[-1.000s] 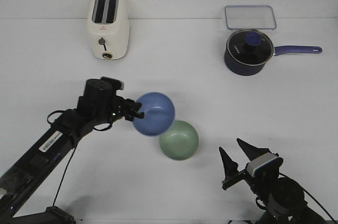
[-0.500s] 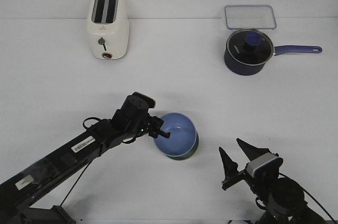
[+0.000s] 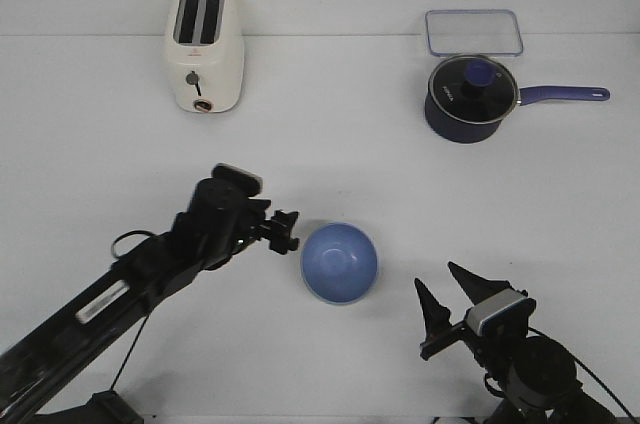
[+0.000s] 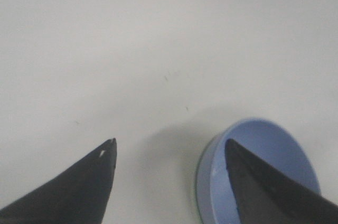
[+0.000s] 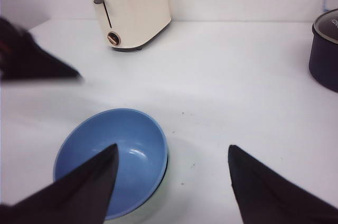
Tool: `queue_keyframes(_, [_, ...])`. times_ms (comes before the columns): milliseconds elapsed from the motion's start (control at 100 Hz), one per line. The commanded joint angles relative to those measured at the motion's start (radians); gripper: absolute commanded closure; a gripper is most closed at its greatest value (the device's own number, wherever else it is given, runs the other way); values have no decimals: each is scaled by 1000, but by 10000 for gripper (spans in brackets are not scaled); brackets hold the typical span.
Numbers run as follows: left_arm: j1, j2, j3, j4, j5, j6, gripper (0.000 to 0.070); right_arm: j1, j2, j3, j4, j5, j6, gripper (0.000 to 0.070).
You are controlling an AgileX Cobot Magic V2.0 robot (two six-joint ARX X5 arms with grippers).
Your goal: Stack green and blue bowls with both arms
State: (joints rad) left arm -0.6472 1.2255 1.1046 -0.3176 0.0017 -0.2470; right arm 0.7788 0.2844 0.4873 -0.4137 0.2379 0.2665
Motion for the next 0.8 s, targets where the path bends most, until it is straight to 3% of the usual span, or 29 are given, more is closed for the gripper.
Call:
queue_keyframes(0, [0, -93, 1, -26, -39, 51, 318, 8, 5, 5, 9, 2, -6, 273])
queue_keyframes(170, [8, -369, -187, -48, -121, 40, 318, 8, 5, 5, 9, 2, -6, 273])
queue_keyframes(350, [8, -618, -444, -16, -171, -86, 321, 8, 5, 5, 8, -1, -6, 282])
queue_keyframes(380, [8, -647, -473, -8, -171, -100, 331, 8, 5, 5, 8, -1, -6, 329])
queue_keyframes(410, [8, -671, -498, 3, -171, -111, 374, 8, 5, 5, 8, -1, -6, 427])
queue_keyframes(440, [8, -690, -517, 9, -169, -113, 478, 8, 5, 5, 8, -1, -6, 591])
queue_keyframes(470, [8, -706, -529, 8, -169, -113, 635, 8, 5, 5, 8, -1, -6, 700])
queue_keyframes(480, [8, -710, -532, 6, -169, -112, 695, 8, 5, 5, 8, -1, -7, 700])
queue_keyframes(490, [8, -713, -534, 4, -169, -111, 700, 8, 5, 5, 8, -1, -8, 700])
queue_keyframes(790, [8, -725, -536, 11, -166, -82, 685, 8, 2, 6, 21, -2, 14, 691])
